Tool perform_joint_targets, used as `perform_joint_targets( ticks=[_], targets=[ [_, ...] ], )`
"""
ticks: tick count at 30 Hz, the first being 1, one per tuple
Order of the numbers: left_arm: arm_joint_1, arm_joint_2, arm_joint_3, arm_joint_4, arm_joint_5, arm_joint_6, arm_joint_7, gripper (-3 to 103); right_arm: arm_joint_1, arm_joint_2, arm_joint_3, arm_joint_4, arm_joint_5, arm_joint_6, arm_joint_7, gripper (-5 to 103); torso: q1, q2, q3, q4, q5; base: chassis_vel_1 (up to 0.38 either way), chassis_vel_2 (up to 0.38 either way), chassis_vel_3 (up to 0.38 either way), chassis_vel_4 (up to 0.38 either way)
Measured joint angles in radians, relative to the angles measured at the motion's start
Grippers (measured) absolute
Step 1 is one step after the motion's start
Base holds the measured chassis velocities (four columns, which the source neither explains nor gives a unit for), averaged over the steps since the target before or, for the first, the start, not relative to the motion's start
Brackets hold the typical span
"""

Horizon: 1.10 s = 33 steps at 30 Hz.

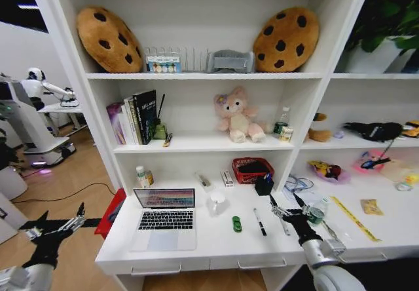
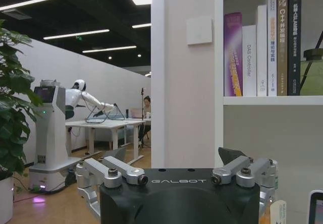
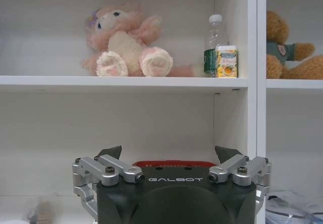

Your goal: Organize the objects on the table.

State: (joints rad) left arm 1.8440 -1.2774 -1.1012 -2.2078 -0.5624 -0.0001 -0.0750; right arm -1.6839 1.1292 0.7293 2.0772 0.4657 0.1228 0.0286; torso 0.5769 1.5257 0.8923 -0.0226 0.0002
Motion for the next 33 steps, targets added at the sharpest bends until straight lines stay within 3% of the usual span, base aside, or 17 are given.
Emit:
perform_joint_targets(
  ticks=[5,9,12,19,21,23,25,26,28,32,33],
  targets=[
    [0.008,0.011,0.004,-0.007,-0.001,0.019,0.012,103,-0.002,0.012,-0.005,-0.002,-0.002,0.008,0.006,100,0.001,0.000,0.000,0.0000,0.0000,-0.157,0.134,0.131,-0.133],
    [0.017,0.051,0.018,-0.014,0.008,0.025,0.035,94,-0.007,0.016,0.000,-0.002,0.001,0.011,0.009,100,0.000,0.000,0.000,0.0001,-0.0005,-0.014,0.019,0.015,-0.006],
    [0.022,0.125,0.031,-0.019,0.024,0.027,0.073,78,-0.011,0.024,0.010,-0.005,0.005,0.015,0.013,100,-0.001,0.000,0.000,0.0000,-0.0003,0.033,-0.039,-0.035,0.035],
    [0.025,0.248,0.058,-0.031,0.009,0.046,0.081,56,-0.016,0.039,0.025,-0.015,0.013,0.024,0.016,100,-0.001,0.000,0.000,0.0000,-0.0005,0.017,-0.015,-0.016,0.016],
    [0.026,0.305,0.064,-0.035,0.001,0.055,0.081,45,-0.015,0.045,0.026,-0.021,0.014,0.026,0.016,100,0.000,0.000,0.000,0.0000,-0.0003,0.000,0.000,0.000,0.000],
    [0.026,0.335,0.064,-0.036,-0.001,0.059,0.081,45,-0.013,0.047,0.024,-0.024,0.014,0.026,0.017,100,0.000,0.000,0.000,-0.0001,-0.0003,0.000,0.000,0.000,0.000],
    [0.040,0.413,0.057,-0.048,-0.015,0.070,0.082,29,-0.008,0.052,0.015,-0.032,0.013,0.027,0.018,100,0.000,0.000,0.000,-0.0001,-0.0003,0.000,0.000,0.000,0.000],
    [0.040,0.413,0.057,-0.048,-0.015,0.070,0.082,29,-0.008,0.052,0.015,-0.032,0.013,0.027,0.018,100,0.000,0.000,0.000,-0.0001,-0.0003,0.000,0.000,0.000,0.000],
    [0.064,0.490,0.051,-0.059,-0.032,0.076,0.087,18,-0.004,0.052,0.008,-0.039,0.013,0.027,0.018,100,0.000,0.000,0.000,0.0001,-0.0002,0.000,0.000,0.000,0.000],
    [0.073,0.553,0.051,-0.056,-0.034,0.077,0.089,12,0.002,0.045,0.008,-0.045,0.014,0.027,0.018,100,0.000,0.000,0.000,0.0001,-0.0004,0.000,0.000,0.000,0.000],
    [0.075,0.594,0.052,-0.050,-0.036,0.077,0.089,7,0.007,0.042,0.008,-0.049,0.017,0.027,0.018,100,0.000,0.000,0.000,0.0001,-0.0002,0.000,0.000,0.000,0.000]
  ],
)
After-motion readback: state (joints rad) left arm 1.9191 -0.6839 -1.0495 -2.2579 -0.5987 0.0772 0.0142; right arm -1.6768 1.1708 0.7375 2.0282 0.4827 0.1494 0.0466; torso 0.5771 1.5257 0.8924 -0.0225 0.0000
